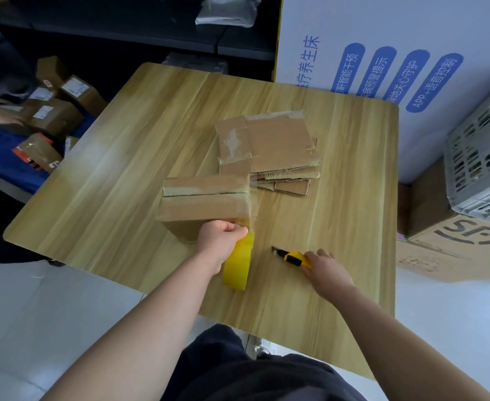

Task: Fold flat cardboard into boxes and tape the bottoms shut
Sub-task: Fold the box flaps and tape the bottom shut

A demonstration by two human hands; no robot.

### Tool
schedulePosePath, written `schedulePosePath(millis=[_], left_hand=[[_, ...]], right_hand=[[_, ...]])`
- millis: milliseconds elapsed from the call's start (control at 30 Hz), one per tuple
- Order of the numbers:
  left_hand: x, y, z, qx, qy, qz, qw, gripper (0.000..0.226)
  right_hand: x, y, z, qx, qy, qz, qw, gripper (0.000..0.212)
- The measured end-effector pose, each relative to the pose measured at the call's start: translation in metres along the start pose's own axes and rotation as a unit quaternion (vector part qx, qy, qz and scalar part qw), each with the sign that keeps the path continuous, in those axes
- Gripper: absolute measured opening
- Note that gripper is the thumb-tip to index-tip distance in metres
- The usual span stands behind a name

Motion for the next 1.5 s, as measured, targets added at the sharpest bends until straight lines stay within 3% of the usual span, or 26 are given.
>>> schedulePosePath(millis=[100, 200, 300, 500, 767, 933, 1233, 1267, 1367, 1400, 1500], left_hand=[[0.002, 0.002, 0.001, -0.003, 0.001, -0.014, 1.0, 0.018], [0.001, 0.0, 0.011, -0.011, 0.027, -0.029, 0.999, 0.02], [0.004, -0.003, 0.022, -0.044, 0.026, -0.017, 0.999, 0.015], [0.02, 0.021, 0.012, -0.049, -0.056, 0.027, 0.997, 0.016], [0.028, 0.055, -0.013, -0.076, -0.15, 0.011, 0.986, 0.021], [0.029, 0.052, -0.02, -0.045, -0.181, -0.008, 0.982, 0.016], [0.03, 0.022, -0.007, -0.013, -0.131, 0.0, 0.991, 0.011], [0.031, 0.02, -0.008, -0.012, -0.132, 0.006, 0.991, 0.014], [0.033, 0.008, -0.005, 0.013, -0.138, 0.066, 0.988, 0.062], [0.032, 0.004, -0.003, -0.003, -0.144, 0.07, 0.987, 0.065], [0.031, -0.007, 0.002, -0.077, -0.173, 0.062, 0.98, 0.046]], right_hand=[[-0.004, 0.008, 0.013, -0.115, 0.027, -0.041, 0.992, 0.041], [-0.006, 0.042, 0.045, -0.247, 0.1, -0.105, 0.958, 0.042], [-0.007, 0.069, 0.068, -0.294, 0.138, -0.143, 0.935, 0.04], [-0.009, 0.068, 0.077, -0.378, 0.141, -0.134, 0.905, 0.039], [-0.007, 0.072, 0.104, -0.415, 0.151, -0.124, 0.889, 0.051], [-0.001, 0.067, 0.099, -0.424, 0.135, -0.115, 0.888, 0.046], [0.017, 0.062, 0.076, -0.465, 0.084, -0.105, 0.875, 0.036], [0.018, 0.061, 0.074, -0.47, 0.078, -0.103, 0.873, 0.035], [0.022, 0.061, 0.067, -0.473, 0.07, -0.109, 0.872, 0.033], [0.023, 0.06, 0.064, -0.474, 0.067, -0.11, 0.871, 0.033], [0.025, 0.056, 0.056, -0.482, 0.049, -0.104, 0.868, 0.032]])
Point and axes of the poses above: each hand's wrist, its own x-axis away from the middle knuckle, its own y-axis out of the back of the hand, z = x × y, the point moved 7 cm from there along -x, towards the middle knuckle, and after that the axes turned 10 degrees about -x, right-handed, at the moved point
